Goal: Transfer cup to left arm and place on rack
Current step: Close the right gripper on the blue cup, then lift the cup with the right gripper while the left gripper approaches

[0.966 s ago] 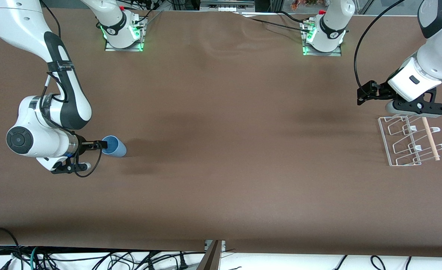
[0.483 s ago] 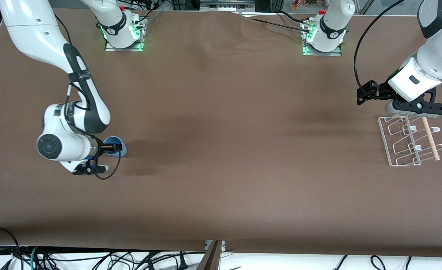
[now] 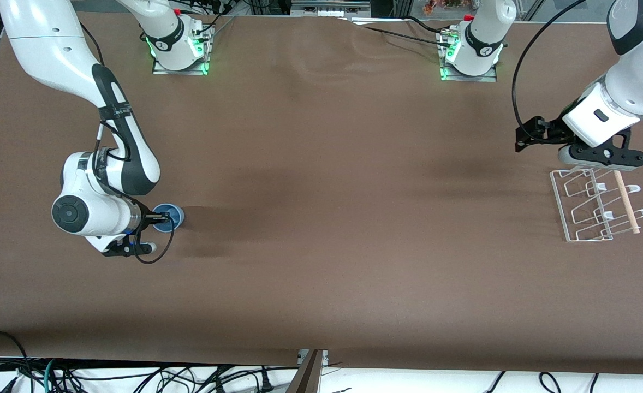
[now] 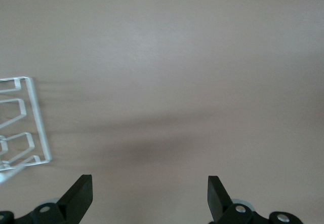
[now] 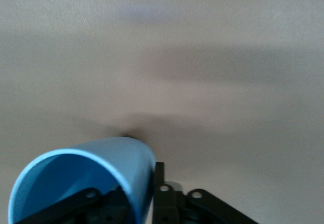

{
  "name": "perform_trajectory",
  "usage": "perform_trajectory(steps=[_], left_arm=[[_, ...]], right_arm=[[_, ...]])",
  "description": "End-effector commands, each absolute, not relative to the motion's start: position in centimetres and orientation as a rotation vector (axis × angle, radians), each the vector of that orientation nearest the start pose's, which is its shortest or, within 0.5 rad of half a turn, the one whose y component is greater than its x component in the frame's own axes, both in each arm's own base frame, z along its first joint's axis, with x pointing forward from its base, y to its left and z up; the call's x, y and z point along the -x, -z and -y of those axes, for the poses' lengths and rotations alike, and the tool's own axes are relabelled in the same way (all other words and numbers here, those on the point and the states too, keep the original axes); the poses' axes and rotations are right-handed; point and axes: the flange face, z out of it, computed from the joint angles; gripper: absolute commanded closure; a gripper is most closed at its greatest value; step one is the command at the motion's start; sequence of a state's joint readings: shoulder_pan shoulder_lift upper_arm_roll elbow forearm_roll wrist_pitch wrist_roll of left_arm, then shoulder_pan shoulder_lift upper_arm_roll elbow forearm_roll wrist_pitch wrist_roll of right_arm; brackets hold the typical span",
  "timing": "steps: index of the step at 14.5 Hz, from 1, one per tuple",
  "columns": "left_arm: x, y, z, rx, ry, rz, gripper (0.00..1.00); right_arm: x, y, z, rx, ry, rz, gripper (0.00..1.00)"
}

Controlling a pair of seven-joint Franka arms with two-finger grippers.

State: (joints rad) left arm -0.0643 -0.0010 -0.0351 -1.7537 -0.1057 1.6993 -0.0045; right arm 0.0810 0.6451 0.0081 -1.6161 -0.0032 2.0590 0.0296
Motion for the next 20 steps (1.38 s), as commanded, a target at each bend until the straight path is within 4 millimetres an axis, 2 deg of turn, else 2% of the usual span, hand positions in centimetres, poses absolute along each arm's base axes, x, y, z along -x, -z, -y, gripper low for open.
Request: perform_trajectory(steps=[1, 4, 6, 7, 9, 11, 13, 14, 15, 16, 17, 20], left_arm=[[-54.7, -54.7, 8.3, 3.312, -0.202, -0.144, 0.0], [-54.1, -54.3, 12.9, 3.304, -0.228, -0.276, 0.0], [-54.5, -54.5, 15.9, 3.302, -0.223, -0.357, 0.0], [-55.3, -55.1, 16.6, 3.31, -0.194, -0.376, 0.0], [-57.0, -54.3, 17.6, 3.383, -0.227, -0.382, 0.0], [-57.8, -52.5, 18.7, 3.487, -0.307, -0.362, 0.0], [-59.1, -51.3, 19.8, 3.562, -0.357, -0.354, 0.0], [-59.8, -50.5, 20.7, 3.571, -0.375, -0.389, 0.0], [-60.0, -50.6, 21.2, 3.586, -0.351, -0.497, 0.0], [-60.2, -51.0, 21.6, 3.619, -0.307, -0.636, 0.0], [-60.8, -49.9, 22.0, 3.645, -0.267, -0.81, 0.0], [-62.9, -46.5, 22.9, 3.66, -0.044, -1.245, 0.0]], right_arm=[[-66.9, -24.7, -5.8, 3.136, -0.32, 0.088, 1.0], [-67.2, -28.0, -6.6, 3.045, -0.398, 0.009, 1.0], [-67.6, -30.5, -8.4, 2.937, -0.454, -0.202, 1.0], [-68.2, -32.1, -9.7, 2.877, -0.439, -0.336, 1.0], [-68.0, -33.5, -14.8, 2.716, -0.482, -0.535, 1.0], [-67.1, -34.5, -20.0, 2.57, -0.565, -0.619, 1.0], [-66.4, -37.5, -26.2, 2.509, -0.581, -0.641, 1.0], [-66.1, -38.7, -28.9, 2.469, -0.577, -0.708, 1.0], [-65.6, -40.0, -31.9, 2.408, -0.574, -0.766, 1.0], [-65.3, -40.9, -33.9, 2.339, -0.575, -0.829, 1.0], [-64.7, -41.8, -36.0, 2.28, -0.585, -0.858, 1.0], [-64.1, -45.6, -39.2, 2.139, -0.626, -0.925, 1.0]])
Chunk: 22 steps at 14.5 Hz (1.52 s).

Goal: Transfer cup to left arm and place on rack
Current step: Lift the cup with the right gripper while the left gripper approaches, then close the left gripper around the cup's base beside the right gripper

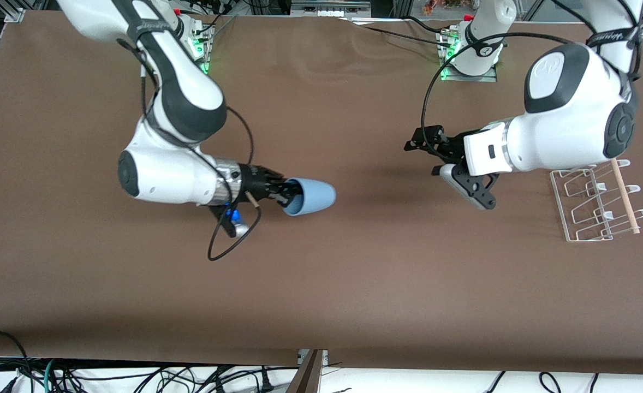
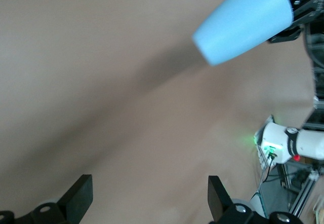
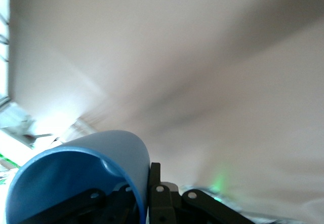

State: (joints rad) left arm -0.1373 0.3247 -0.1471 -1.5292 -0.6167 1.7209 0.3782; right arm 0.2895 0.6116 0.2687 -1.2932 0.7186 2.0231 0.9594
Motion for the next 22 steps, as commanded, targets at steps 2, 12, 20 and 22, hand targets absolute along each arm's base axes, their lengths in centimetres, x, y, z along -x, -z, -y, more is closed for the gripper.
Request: perform_trajectory(steps=[2, 12, 20, 22], left_arm=[[-63.7, -45.7, 22.7, -2.221, -0.077, 0.925, 0.0], [-64.4, -44.9, 28.2, -1.874, -0.482, 1.228, 0.0], [-62.9, -45.8, 34.2, -1.855, -0.579, 1.327, 0.43], [-63.1, -46.0, 33.9, -1.852, -0.588, 1.32, 1.0]], right_arm=[[-63.4, -47.2, -41.0, 2.113, -0.647, -0.96, 1.0], [-61.9, -47.9, -44.5, 2.064, -0.613, -1.007, 1.0], [-61.7, -48.1, -45.3, 2.047, -0.583, -1.006, 1.0], [-61.7, -48.1, -45.3, 2.047, -0.583, -1.006, 1.0]])
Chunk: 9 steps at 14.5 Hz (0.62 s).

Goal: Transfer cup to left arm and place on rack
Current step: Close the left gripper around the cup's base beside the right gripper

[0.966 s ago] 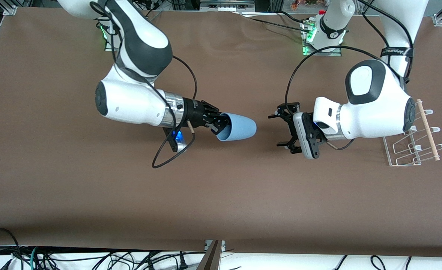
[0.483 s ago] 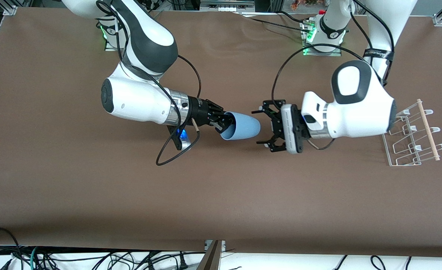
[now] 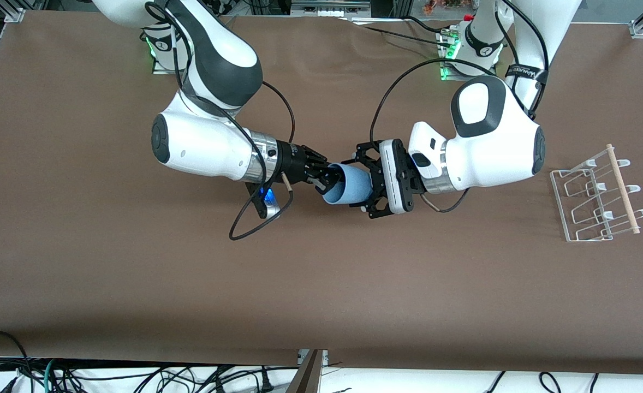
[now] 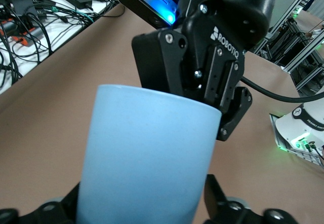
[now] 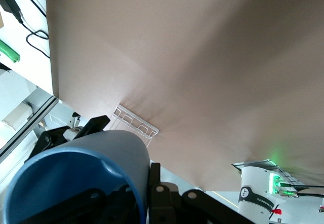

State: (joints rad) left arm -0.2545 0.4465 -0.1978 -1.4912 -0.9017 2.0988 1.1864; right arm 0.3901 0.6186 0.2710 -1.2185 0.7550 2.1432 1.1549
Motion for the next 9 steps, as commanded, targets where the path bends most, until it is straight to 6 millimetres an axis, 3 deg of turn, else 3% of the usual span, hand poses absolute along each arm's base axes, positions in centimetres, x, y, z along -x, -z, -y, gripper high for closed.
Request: perform_trajectory(steps=[1, 4, 5, 7, 9], left_arm=[[-63.3, -46.0, 33.6, -1.857, -0.589, 1.317, 1.0], [-63.3, -46.1, 33.5, -1.855, -0.589, 1.316, 1.0], [-63.3, -46.1, 33.5, -1.855, -0.589, 1.314, 1.0], [-63.3, -46.2, 33.4, -1.854, -0.588, 1.313, 1.0], [-63.3, -46.3, 33.3, -1.854, -0.587, 1.31, 1.0]], right_arm=[[-61.8, -48.1, -45.2, 2.046, -0.58, -1.007, 1.0], [-61.8, -48.1, -45.1, 2.045, -0.579, -1.005, 1.0], [-61.8, -48.2, -45.1, 2.039, -0.585, -1.005, 0.91], [-62.6, -48.4, -44.0, 2.006, -0.597, -1.02, 0.15], [-62.9, -49.0, -43.2, 2.002, -0.589, -1.022, 0.05]])
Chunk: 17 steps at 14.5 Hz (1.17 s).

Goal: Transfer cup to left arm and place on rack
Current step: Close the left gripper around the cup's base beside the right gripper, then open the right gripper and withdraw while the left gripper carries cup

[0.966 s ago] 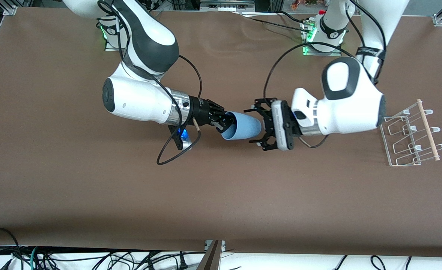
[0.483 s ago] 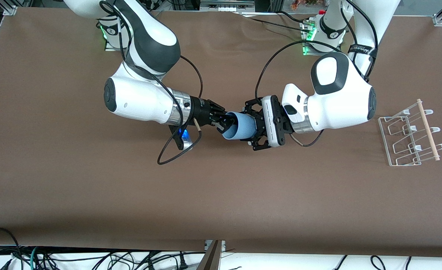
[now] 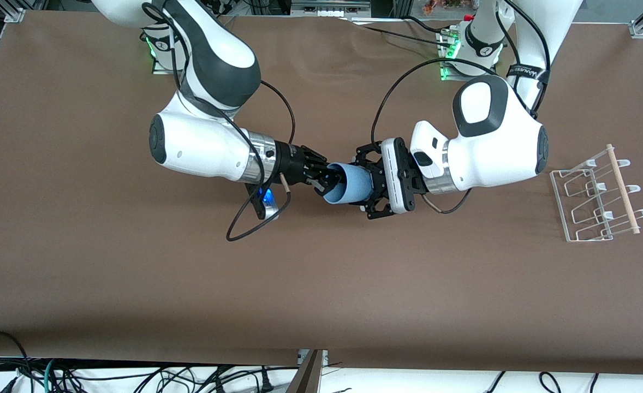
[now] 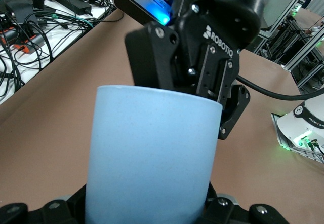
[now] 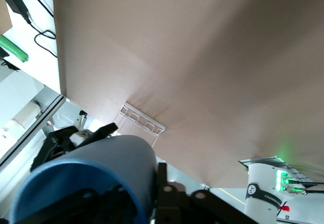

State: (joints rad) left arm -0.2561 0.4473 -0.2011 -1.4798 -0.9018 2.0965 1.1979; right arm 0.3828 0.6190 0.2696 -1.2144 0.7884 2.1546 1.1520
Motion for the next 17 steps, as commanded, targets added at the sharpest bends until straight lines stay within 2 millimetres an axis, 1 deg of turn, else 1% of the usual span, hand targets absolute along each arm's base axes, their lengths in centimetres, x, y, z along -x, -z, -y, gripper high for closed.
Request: perform_trajectory(steps=[1, 2, 3, 4, 5, 6, 7, 8, 9, 10, 11, 13, 14, 15, 16, 17], left_arm=[[-63.3, -46.5, 33.2, -1.855, -0.588, 1.308, 1.0], [-63.2, -46.6, 33.1, -1.854, -0.577, 1.311, 1.0], [-63.2, -46.8, 32.5, -1.86, -0.554, 1.298, 1.0], [-63.2, -47.2, 31.8, -1.853, -0.527, 1.294, 0.99], [-63.0, -47.6, 31.1, -1.841, -0.5, 1.297, 0.99], [-62.8, -48.2, 30.2, -1.83, -0.476, 1.306, 0.99], [-62.8, -48.2, 29.1, -1.829, -0.438, 1.321, 0.99], [-62.7, -48.4, 28.1, -1.831, -0.405, 1.348, 0.99], [-62.7, -48.7, 26.5, -1.851, -0.37, 1.354, 0.99], [-62.6, -48.7, 25.2, -1.872, -0.309, 1.359, 0.99], [-62.1, -49.1, 24.1, -1.897, -0.254, 1.384, 0.99], [-61.2, -49.5, 22.8, -1.979, -0.138, 1.452, 0.99], [-60.8, -49.5, 22.2, -2.025, -0.058, 1.43, 0.99], [-60.3, -49.3, 21.8, -2.076, 0.025, 1.411, 0.99], [-59.8, -49.7, 21.1, -2.143, 0.098, 1.435, 0.99], [-59.4, -50.2, 20.2, -2.205, 0.164, 1.473, 0.99]], right_arm=[[-63.2, -49.1, -42.7, 2.002, -0.586, -1.025, 0.03], [-63.3, -49.7, -42.1, 2.0, -0.584, -1.022, 0.02], [-63.4, -50.5, -41.3, 2.011, -0.592, -1.008, 0.02], [-63.7, -50.5, -40.3, 2.02, -0.611, -1.007, 0.01], [-63.9, -51.1, -39.2, 2.028, -0.626, -1.001, 0.01], [-64.2, -51.9, -37.8, 2.031, -0.63, -0.998, 0.01], [-64.5, -52.5, -36.6, 2.031, -0.632, -1.002, 0.01], [-64.9, -53.6, -34.8, 2.032, -0.631, -1.005, 0.01], [-65.4, -54.1, -32.6, 2.036, -0.637, -1.015, 0.01], [-66.1, -54.3, -30.0, 2.043, -0.647, -1.018, 0.01], [-66.8, -54.2, -26.9, 2.058, -0.659, -1.004, 0.01], [-67.9, -55.8, -20.1, 2.085, -0.665, -0.966, 0.01], [-68.1, -56.1, -16.9, 2.104, -0.66, -0.937, 0.01], [-68.2, -55.9, -14.0, 2.12, -0.666, -0.904, 0.01], [-68.0, -56.5, -11.3, 2.126, -0.662, -0.882, 0.01], [-67.6, -57.6, -9.2, 2.134, -0.645, -0.872, 0.01]])
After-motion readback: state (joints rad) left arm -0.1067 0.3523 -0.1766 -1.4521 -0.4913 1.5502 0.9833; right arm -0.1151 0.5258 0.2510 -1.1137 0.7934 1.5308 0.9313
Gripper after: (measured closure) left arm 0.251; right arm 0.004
